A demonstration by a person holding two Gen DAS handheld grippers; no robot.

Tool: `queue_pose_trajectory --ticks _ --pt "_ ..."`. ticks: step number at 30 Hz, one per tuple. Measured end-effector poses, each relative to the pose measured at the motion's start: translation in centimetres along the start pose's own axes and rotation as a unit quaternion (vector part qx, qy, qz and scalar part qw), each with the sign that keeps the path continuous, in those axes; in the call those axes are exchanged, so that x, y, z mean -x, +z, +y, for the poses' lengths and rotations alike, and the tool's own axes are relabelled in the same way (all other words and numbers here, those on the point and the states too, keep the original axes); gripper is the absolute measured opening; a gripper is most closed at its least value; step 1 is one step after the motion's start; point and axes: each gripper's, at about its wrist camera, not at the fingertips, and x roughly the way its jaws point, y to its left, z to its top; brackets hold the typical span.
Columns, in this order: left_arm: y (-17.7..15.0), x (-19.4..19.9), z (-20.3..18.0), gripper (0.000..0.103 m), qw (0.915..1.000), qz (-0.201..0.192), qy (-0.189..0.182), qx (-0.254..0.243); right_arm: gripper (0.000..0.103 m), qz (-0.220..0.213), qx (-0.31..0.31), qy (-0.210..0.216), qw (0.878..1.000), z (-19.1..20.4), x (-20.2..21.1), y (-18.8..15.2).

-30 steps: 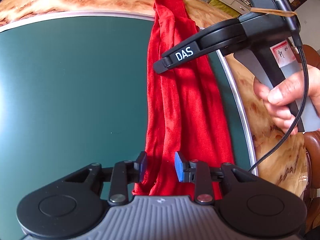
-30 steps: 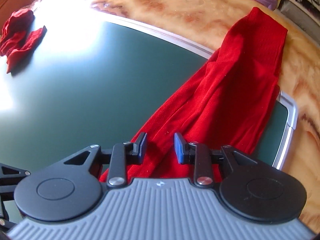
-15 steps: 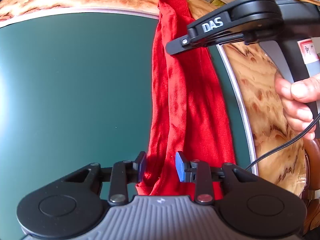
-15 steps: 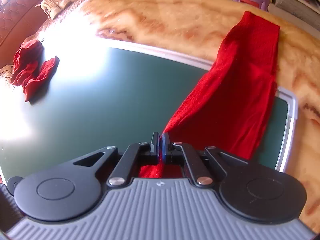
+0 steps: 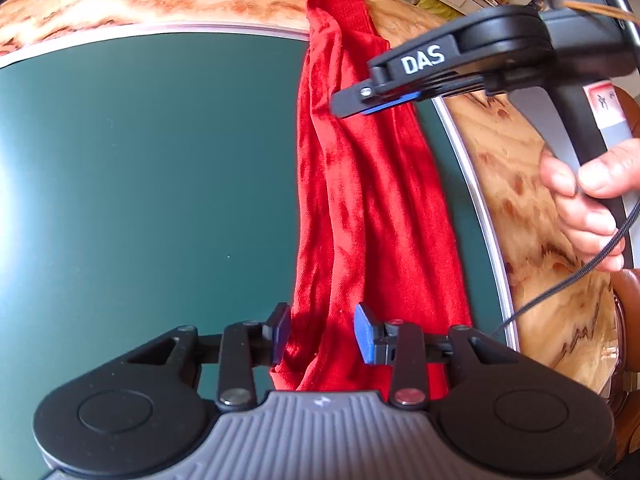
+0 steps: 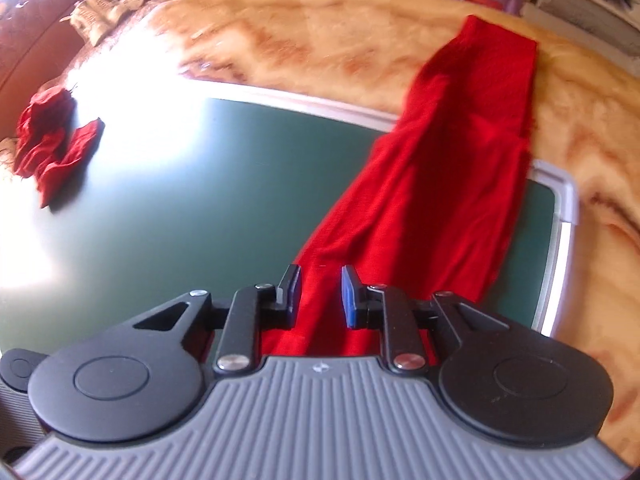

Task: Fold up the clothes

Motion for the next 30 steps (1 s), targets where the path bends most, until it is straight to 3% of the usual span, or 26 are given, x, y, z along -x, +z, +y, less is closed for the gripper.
queue_pose_trajectory --ticks 6,11,21,23,30 --pt "-0.6 -0.2 -0.8 0.040 0.9998 -0.006 0.006 -0.016 0.026 -0.052 -0.080 -0.088 0.991 -5.9 0.0 1.6" --pt "-0.5 0.1 -1.5 0.040 0.9994 -0.010 -0.001 -0.032 0.026 -0.097 -0.109 -0.086 0.986 -10.5 -1.0 4.9" --pt "-0.1 -1.2 -3.0 0.040 0.9986 -0.001 -0.039 -0.037 0.026 -0.064 -0.098 -0.094 0.989 -11.6 -4.0 7.3" --pt "-0.2 -1.6 -2.9 0.040 0.9985 0.007 -0.045 -0.030 0.012 -0.060 -0.089 -0.092 0.990 -11.4 -4.0 7.4" --pt "-0.6 -1.9 -2.4 0.040 0.9979 0.022 -0.052 -0.031 0.007 -0.073 -0.092 -0.110 0.987 -11.5 -2.7 7.3"
